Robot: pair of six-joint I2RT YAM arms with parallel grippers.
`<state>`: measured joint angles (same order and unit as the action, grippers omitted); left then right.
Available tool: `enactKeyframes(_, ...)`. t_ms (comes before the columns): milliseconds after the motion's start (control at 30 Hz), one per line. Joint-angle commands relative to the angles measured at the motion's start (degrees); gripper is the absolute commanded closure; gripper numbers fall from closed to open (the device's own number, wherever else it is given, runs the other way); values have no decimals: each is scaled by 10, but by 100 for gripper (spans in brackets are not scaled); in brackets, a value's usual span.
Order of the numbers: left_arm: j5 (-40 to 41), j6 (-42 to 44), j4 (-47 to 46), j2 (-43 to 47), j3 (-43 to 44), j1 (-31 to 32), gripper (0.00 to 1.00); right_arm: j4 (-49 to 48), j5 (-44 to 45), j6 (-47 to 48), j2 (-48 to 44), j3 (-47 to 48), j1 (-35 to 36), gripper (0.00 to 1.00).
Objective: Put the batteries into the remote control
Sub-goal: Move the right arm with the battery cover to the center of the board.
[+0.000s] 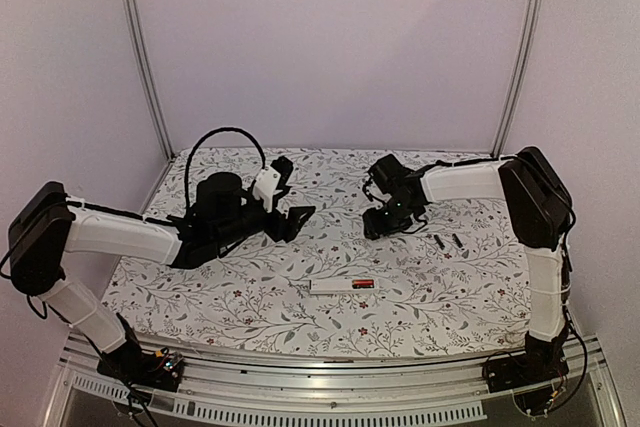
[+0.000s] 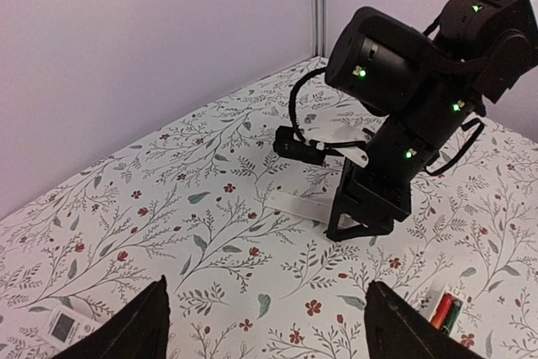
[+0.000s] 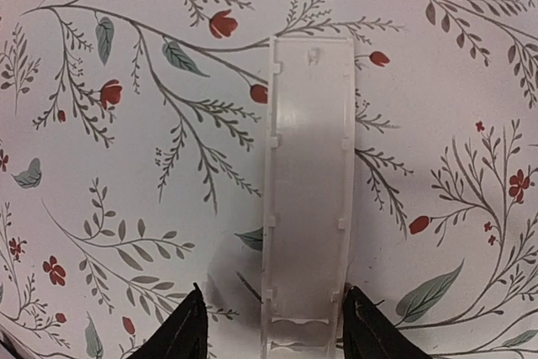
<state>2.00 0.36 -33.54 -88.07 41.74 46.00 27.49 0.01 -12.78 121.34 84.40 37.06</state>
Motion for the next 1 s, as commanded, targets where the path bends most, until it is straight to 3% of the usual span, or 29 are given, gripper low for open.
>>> enactKeyframes(0, 12, 8, 8, 12, -2, -3, 20, 35, 39, 2, 40, 9, 4, 51)
enactKeyframes(233, 16, 21, 8, 17, -2, -4, 21, 56, 76, 10, 32, -18, 18, 64)
enactKeyframes(967, 27, 35, 15, 20, -1, -4, 20, 63, 22, -46, -141, -256, 41, 74)
